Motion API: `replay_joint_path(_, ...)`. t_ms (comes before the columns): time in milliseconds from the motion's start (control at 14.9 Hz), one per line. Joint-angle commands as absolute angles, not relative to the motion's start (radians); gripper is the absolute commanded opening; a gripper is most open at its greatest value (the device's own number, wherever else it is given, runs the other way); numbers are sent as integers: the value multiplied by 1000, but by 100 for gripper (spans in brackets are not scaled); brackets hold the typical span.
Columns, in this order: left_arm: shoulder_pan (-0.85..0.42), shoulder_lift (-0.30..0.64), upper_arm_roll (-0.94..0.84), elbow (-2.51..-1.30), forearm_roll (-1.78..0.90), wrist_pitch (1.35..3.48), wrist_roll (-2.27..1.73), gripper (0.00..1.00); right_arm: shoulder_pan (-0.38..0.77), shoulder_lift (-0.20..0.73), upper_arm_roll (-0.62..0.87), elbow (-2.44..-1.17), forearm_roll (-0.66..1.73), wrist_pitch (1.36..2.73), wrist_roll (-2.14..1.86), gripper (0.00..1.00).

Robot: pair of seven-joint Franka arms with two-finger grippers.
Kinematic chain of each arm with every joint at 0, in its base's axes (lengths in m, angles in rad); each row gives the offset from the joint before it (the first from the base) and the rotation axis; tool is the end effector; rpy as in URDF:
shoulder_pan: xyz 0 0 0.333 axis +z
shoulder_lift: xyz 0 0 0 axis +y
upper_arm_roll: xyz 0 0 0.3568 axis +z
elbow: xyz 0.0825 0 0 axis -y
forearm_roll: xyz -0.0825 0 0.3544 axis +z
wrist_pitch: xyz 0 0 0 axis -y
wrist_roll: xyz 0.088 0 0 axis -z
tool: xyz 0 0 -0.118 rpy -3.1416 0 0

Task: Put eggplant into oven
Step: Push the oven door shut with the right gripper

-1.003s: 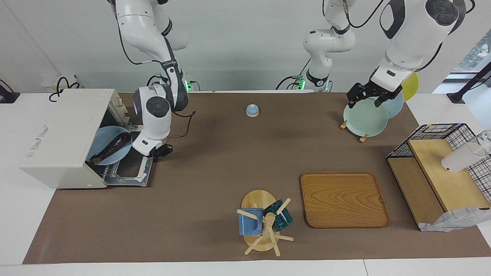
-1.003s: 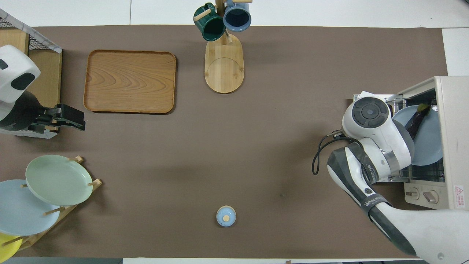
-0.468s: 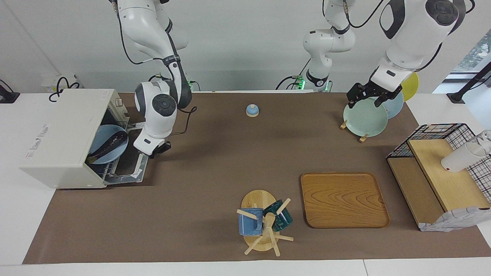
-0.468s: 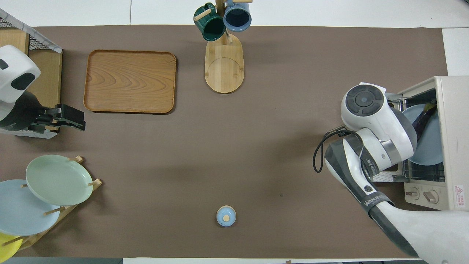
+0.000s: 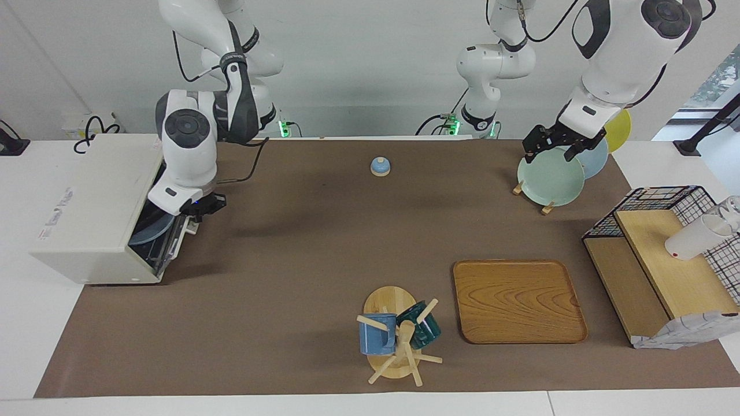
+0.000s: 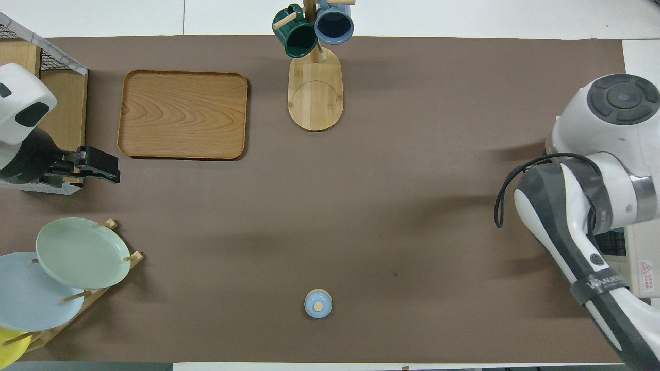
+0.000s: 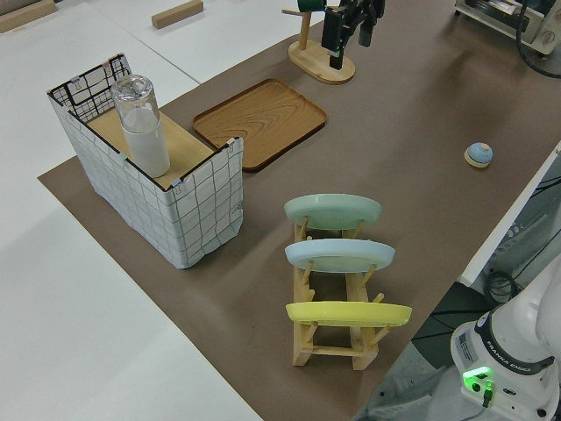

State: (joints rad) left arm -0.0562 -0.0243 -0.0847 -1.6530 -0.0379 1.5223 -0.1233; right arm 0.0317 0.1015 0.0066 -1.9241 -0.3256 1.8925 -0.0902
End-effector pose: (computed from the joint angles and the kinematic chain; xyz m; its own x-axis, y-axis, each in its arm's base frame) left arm 0.5016 -0.0764 0.6269 0.9938 -0.0184 -0.1098 -0.0160 -0.9996 0.0224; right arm 0.5470 -0.0061 0.4734 0.9594 0.2231 -0.1728 0.2642 -0.9252 0.2723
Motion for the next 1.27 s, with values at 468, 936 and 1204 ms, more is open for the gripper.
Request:
replay_joint_path(468, -49, -28, -87, -1646, -21, 1509, -118, 100, -101, 66, -3, -1928, -245, 1792, -202, 0)
replay_joint_path(936, -49, -28, -87, -1646, -21, 1509, -118, 100, -92, 80, 3, -1701, -158, 1565, -195, 0)
replay_joint_path(1204, -49, -28, -87, -1646, -21, 1509, -118, 100, -91, 75, 5, -1706, -126, 1565, -189, 6)
